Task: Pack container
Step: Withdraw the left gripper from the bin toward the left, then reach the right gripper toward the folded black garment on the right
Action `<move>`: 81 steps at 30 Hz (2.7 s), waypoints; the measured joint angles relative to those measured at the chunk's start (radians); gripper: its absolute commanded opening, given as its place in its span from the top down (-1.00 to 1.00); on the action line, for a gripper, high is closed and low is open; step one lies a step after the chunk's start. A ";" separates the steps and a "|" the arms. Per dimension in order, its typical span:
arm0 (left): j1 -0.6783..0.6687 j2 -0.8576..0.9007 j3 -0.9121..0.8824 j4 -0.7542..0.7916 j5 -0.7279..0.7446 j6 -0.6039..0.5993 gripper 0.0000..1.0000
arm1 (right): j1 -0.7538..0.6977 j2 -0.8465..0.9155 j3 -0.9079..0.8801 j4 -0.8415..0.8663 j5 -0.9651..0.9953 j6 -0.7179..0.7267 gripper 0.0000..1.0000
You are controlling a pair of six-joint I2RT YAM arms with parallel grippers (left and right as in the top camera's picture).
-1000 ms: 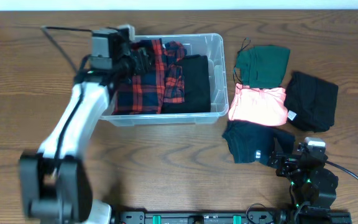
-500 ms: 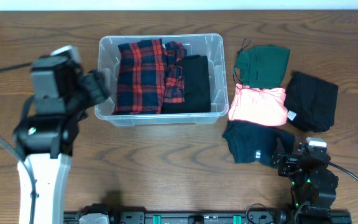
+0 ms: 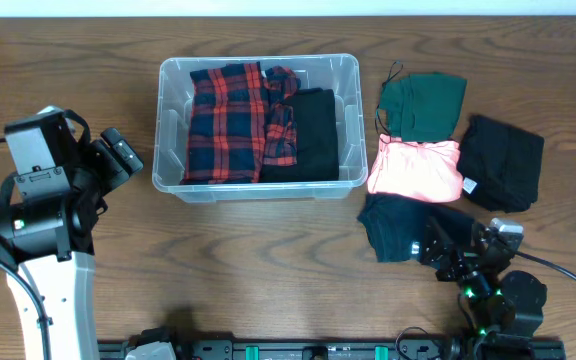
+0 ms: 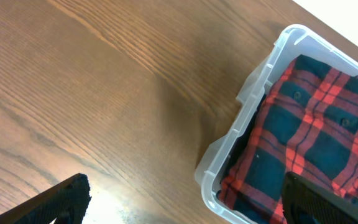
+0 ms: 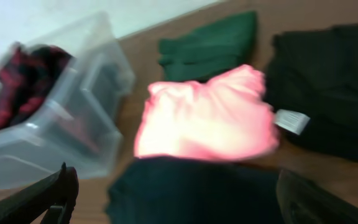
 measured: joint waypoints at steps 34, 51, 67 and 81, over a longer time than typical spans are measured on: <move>0.000 0.008 -0.002 0.001 0.000 0.000 -0.96 | -0.404 1.470 1.055 -0.294 -0.074 -0.216 -0.98; 0.000 0.008 -0.002 0.001 0.000 0.000 -0.96 | -0.591 1.912 1.055 -0.217 -0.145 -0.350 -0.99; 0.000 0.008 -0.002 0.001 0.000 0.000 -0.96 | -0.595 1.984 1.089 -0.165 -0.323 -0.428 -0.79; 0.000 0.008 -0.002 0.001 0.000 0.000 -0.96 | -0.596 2.078 1.112 -0.179 -0.499 -0.499 0.42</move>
